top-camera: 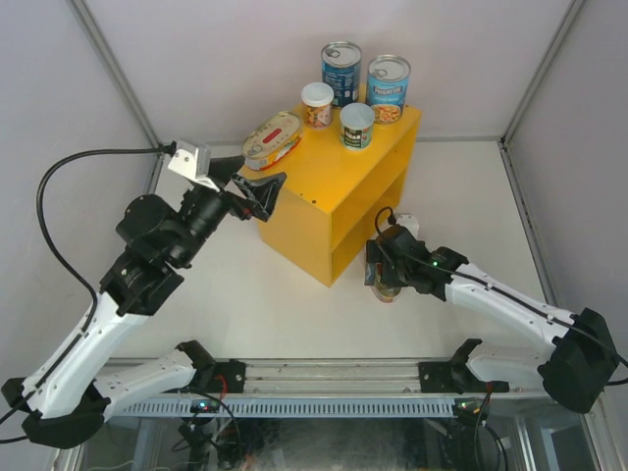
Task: Place and organize the canned foods onto the counter
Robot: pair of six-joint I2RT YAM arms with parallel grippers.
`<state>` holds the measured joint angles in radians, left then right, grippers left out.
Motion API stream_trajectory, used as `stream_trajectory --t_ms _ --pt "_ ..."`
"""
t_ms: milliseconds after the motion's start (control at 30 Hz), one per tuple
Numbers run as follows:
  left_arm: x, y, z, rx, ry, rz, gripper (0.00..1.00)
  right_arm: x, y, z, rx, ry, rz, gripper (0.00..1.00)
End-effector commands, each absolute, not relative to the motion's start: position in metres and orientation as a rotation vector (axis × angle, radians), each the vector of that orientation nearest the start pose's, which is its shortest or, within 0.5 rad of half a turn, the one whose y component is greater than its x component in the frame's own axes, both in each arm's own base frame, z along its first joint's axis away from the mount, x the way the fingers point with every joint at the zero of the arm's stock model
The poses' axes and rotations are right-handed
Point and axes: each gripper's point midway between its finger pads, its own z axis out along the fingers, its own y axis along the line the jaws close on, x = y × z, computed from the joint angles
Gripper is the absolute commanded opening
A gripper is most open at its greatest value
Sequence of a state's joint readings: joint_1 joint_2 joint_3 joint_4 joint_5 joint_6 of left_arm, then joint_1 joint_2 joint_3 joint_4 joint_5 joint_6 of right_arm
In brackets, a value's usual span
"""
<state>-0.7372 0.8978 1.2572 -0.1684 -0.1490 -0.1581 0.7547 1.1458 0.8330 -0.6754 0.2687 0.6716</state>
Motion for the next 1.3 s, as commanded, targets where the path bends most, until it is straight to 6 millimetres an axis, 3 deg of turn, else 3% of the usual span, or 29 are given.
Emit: stream_trajectory --t_ms 0,300,700,1267 --pt "0.239 -0.196 0.456 0.242 1.422 -0.653 0.98 0.225 0.179 0.107 -0.014 2.497 0.255 0.84" --pt "0.223 -0.197 0.450 0.258 1.420 -0.669 0.98 0.232 0.172 0.088 0.009 2.545 0.201 0.85" --pt "0.220 -0.198 0.456 0.260 1.404 -0.685 0.98 0.236 0.166 0.062 -0.002 2.617 0.124 0.89" --pt "0.220 -0.200 0.448 0.265 1.421 -0.685 0.98 0.241 0.167 0.045 -0.022 2.657 0.102 0.89"
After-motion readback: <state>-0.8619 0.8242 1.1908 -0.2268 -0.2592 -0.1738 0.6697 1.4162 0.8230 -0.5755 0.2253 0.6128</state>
